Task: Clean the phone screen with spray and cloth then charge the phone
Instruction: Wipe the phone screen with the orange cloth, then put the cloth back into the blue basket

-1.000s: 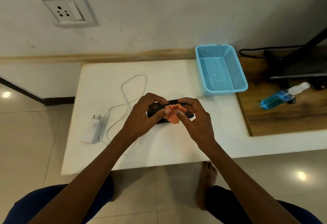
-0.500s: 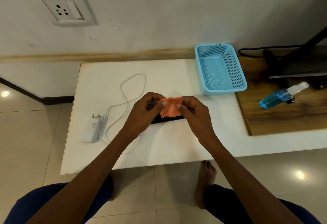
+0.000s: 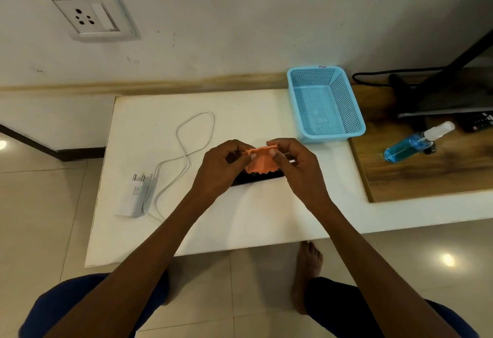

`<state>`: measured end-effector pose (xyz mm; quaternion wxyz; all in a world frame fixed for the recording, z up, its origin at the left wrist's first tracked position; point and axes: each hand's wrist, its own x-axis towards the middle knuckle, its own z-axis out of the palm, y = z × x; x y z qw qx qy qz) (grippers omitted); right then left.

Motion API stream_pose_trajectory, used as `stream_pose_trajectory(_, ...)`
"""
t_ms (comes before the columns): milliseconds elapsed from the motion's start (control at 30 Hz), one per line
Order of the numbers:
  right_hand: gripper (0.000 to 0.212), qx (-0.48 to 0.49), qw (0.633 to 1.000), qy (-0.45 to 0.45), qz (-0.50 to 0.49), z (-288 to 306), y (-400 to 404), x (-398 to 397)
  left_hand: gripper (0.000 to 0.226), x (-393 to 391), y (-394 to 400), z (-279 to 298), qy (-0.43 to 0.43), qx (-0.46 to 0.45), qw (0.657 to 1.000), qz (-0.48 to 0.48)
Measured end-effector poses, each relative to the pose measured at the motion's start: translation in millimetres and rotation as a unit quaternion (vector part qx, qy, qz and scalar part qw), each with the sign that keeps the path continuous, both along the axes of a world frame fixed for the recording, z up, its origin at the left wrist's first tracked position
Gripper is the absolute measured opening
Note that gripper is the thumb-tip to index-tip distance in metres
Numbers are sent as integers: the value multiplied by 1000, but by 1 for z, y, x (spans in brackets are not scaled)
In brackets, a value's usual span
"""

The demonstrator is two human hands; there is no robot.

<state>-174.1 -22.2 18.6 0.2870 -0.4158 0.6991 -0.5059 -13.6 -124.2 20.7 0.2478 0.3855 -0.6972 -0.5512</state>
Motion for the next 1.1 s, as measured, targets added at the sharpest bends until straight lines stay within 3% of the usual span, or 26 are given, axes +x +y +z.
stream_pose_trajectory(133,14,-22,992,118,-27,8,0,-19,18,-14,5,2,-55,-130,990,24)
stream_pose_trajectory(200,13,-17,994,108,-24,13,1,-29,18,-25,8,4,-70,-161,984,30)
stream_pose_trajectory(367,16,-19,994,94,-46,26,6,-62,23,-61,18,11,-27,-130,990,53)
stream_pose_trajectory(533,23,-14,991,64,-115,28,18,-99,41,-102,31,1,7,-122,992,-44)
stream_pose_trajectory(733,20,30,975,101,-194,17,20,-130,46,-109,42,-21,-53,-141,984,-95)
stream_pose_trajectory(1100,13,6,986,102,-134,6,-24,-132,56,-117,46,-29,-166,-215,960,-62)
